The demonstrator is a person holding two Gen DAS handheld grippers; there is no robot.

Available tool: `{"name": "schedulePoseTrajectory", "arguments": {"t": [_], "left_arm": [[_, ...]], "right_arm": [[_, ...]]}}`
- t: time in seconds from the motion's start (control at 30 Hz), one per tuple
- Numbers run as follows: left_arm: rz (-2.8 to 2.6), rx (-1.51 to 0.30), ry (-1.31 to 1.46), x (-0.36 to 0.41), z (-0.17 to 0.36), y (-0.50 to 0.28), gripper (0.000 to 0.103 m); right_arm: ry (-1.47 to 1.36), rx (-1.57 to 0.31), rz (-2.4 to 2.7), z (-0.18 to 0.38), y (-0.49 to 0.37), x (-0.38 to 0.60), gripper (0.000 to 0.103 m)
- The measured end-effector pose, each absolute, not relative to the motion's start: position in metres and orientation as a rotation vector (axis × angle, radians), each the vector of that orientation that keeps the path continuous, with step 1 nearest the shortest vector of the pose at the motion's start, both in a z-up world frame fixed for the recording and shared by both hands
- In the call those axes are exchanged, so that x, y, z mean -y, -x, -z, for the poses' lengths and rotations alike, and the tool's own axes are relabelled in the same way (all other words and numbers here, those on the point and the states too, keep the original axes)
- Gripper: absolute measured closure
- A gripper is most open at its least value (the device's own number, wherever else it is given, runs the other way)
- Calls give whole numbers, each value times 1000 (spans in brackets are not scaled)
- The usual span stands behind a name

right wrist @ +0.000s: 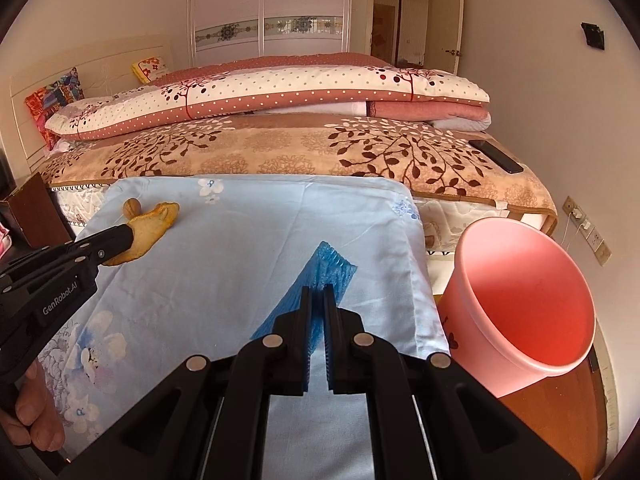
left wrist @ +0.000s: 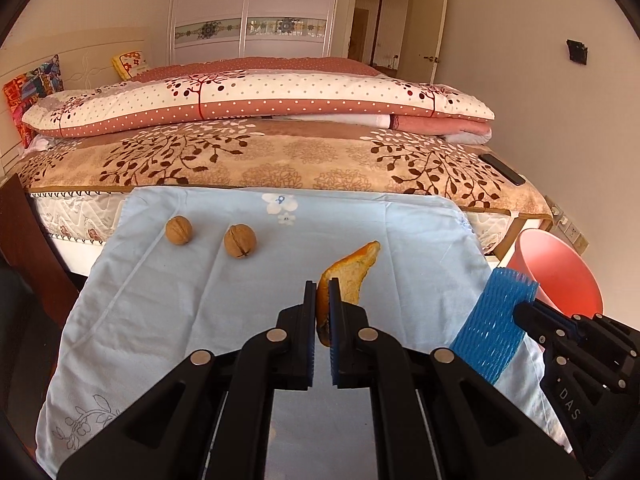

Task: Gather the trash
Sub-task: 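Carry the orange peel and blue foam net over the pink bucket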

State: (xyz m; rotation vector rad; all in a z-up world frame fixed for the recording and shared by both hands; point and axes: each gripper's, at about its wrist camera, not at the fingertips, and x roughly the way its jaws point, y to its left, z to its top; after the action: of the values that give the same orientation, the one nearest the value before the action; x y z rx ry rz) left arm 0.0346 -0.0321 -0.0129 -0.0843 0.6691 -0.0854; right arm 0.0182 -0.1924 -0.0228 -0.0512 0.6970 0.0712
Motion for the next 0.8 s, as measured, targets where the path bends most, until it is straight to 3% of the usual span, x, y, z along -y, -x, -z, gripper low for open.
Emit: {"name": "schedulePoseTrajectory", "arguments": {"t": [0.8], "left_arm": [[103, -600, -2, 87, -6, 12, 98]], "right_arm": [[4, -633, 1, 2, 38, 237, 98]]}}
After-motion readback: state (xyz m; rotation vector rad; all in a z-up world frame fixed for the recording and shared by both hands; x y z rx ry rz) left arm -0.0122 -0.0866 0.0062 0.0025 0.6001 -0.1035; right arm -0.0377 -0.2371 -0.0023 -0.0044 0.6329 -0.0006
